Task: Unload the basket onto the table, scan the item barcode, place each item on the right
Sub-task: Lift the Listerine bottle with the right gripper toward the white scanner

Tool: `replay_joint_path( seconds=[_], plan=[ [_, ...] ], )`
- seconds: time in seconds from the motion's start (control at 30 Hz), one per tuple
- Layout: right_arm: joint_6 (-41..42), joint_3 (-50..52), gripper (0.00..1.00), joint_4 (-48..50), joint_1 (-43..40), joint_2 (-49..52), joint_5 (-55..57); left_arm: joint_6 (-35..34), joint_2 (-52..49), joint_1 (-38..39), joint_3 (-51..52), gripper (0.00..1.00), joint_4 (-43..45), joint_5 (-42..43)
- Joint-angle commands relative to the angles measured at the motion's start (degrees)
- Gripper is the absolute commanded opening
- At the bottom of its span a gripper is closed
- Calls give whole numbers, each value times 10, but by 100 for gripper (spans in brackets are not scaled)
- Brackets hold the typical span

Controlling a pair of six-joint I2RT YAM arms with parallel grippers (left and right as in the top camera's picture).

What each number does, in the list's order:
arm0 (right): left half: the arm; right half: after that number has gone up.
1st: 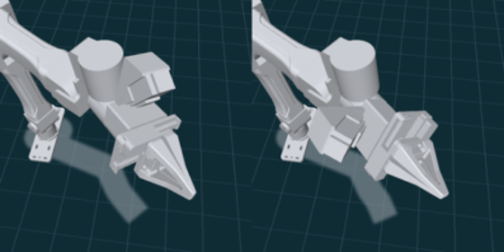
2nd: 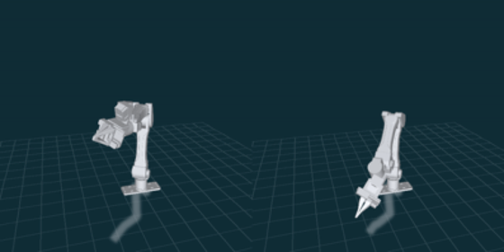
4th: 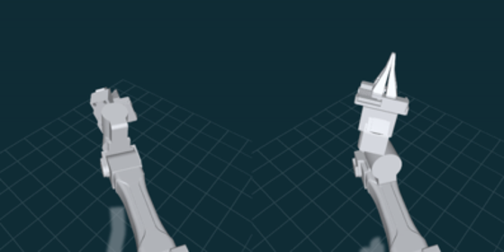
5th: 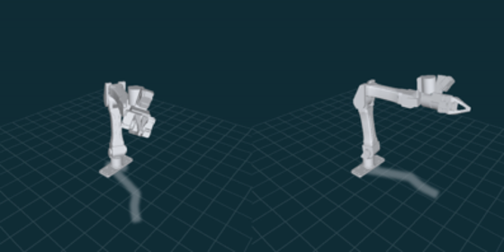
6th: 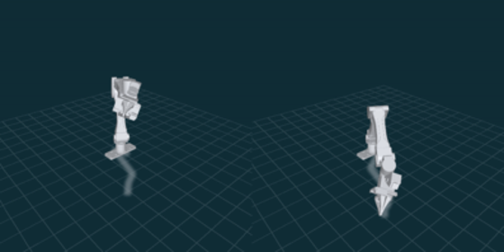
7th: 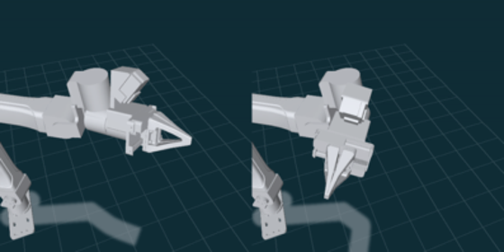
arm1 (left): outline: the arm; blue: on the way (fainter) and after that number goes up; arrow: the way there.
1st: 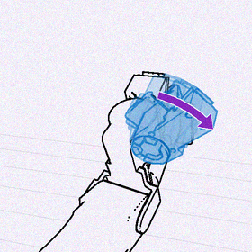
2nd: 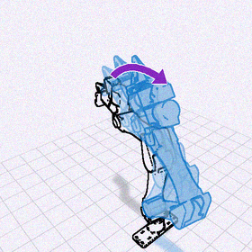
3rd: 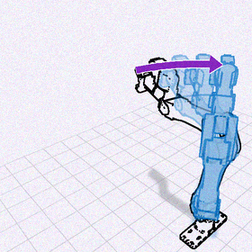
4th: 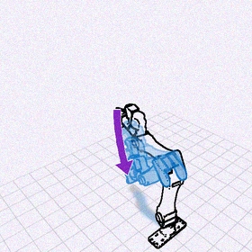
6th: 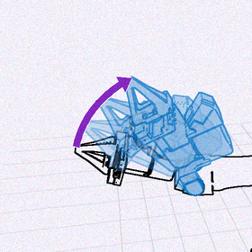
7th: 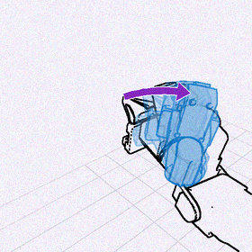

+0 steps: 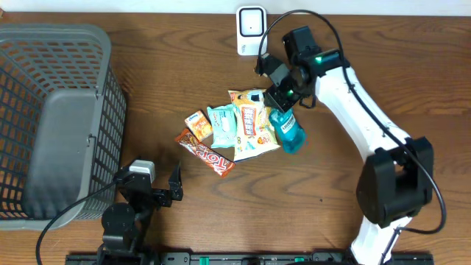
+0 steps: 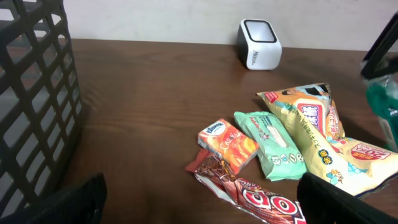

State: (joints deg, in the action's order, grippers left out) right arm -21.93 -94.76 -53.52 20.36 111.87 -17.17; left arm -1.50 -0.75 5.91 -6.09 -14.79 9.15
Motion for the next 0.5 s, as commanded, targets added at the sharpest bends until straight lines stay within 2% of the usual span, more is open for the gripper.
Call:
replay_joint_path(
  seconds=[0.0,0.33,0.47],
  plan=[
    [7,-19,13,1,0,-49,-29,-1,2,3,13,98,-4,7],
    [-2,-19,12,26,0,-61,-29,-1,2,3,13,98,-4,7],
    [-73,-19,13,5,0,-61,-71,-1,2,3,13,98,-4,7]
  ],
)
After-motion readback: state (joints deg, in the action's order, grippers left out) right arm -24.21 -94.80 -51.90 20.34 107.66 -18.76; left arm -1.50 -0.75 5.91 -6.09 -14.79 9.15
